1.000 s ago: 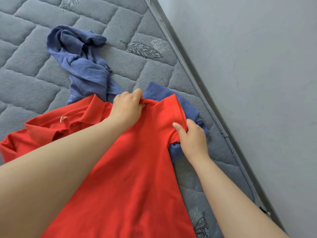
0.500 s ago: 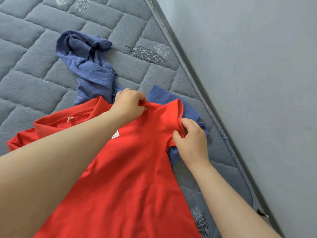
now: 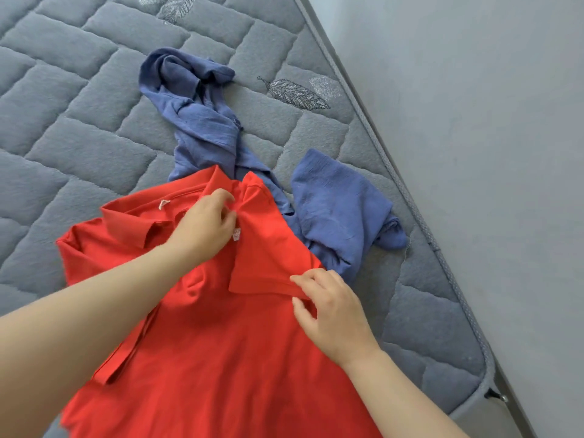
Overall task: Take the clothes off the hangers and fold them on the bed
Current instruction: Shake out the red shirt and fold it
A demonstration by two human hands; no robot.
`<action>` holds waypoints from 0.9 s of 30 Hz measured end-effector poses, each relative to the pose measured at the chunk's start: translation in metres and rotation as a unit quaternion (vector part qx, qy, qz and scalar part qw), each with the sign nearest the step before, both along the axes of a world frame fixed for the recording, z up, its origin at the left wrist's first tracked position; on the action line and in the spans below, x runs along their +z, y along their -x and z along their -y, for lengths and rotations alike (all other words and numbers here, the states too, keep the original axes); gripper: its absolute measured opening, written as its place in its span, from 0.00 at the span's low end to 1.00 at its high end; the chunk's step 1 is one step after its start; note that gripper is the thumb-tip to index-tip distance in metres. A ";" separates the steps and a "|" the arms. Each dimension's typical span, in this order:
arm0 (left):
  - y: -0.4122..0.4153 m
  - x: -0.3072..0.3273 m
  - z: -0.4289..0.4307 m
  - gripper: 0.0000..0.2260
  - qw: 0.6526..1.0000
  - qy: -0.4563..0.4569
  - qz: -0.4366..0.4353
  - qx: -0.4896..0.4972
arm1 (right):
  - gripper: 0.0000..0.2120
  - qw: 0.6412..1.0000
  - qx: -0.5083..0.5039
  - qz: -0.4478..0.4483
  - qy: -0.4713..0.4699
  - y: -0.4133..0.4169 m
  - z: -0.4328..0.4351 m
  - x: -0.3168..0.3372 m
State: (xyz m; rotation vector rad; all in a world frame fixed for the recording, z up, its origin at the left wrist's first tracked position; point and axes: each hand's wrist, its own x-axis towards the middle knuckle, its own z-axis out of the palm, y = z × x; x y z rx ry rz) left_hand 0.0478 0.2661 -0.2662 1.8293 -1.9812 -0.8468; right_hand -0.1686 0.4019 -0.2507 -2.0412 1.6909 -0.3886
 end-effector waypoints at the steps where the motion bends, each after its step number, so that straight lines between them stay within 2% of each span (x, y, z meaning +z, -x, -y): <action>1: 0.005 -0.003 -0.004 0.10 0.996 -0.050 -0.022 0.067 | 0.15 1.000 -0.028 -0.008 0.005 -0.003 0.000 -0.001; 4: 0.019 -0.009 -0.003 0.17 0.977 -0.115 -0.089 0.158 | 0.16 0.994 -0.106 -0.022 0.013 -0.010 0.007 -0.004; 6: 0.025 -0.009 0.008 0.14 0.974 -0.105 -0.104 0.171 | 0.19 0.989 -0.148 -0.007 0.003 -0.013 0.016 -0.005; 8: 0.031 -0.008 0.023 0.07 0.980 -0.087 -0.086 0.157 | 0.21 0.982 -0.183 0.003 -0.054 -0.014 0.028 -0.007; 10: 0.039 -0.006 0.036 0.05 0.982 -0.048 -0.103 0.151 | 0.17 0.970 -0.206 -0.002 -0.130 -0.013 0.041 -0.009; 12: 0.046 -0.004 0.043 0.05 0.979 -0.022 -0.132 0.156 | 0.08 0.956 -0.224 -0.008 -0.191 -0.013 0.049 -0.011; 14: 0.049 -0.009 0.045 0.06 0.983 -0.033 -0.109 0.146 | 0.13 0.950 -0.237 -0.038 -0.200 -0.011 0.053 -0.012; 16: 0.047 -0.015 0.042 0.07 0.990 -0.052 -0.051 0.118 | 0.13 0.943 -0.249 -0.069 -0.209 -0.009 0.054 -0.013; 17: 0.046 -0.016 0.040 0.09 0.992 -0.057 -0.038 0.103 | 0.13 0.939 -0.250 -0.082 -0.220 -0.008 0.054 -0.013; 20: 0.037 -0.010 0.031 0.13 0.994 -0.022 -0.075 0.078 | 0.17 0.938 -0.237 -0.109 -0.228 -0.008 0.056 -0.010; 23: 0.012 0.005 0.018 0.08 0.989 0.046 -0.108 0.094 | 0.19 0.959 -0.200 -0.130 -0.153 -0.012 0.063 0.000; 25: -0.013 0.011 0.005 0.07 0.989 0.062 -0.103 0.090 | 0.18 0.975 -0.160 -0.103 -0.112 -0.018 0.072 0.006; 27: -0.039 0.014 -0.010 0.07 0.989 0.054 -0.097 0.098 | 0.19 0.985 -0.115 -0.070 -0.110 -0.028 0.086 0.009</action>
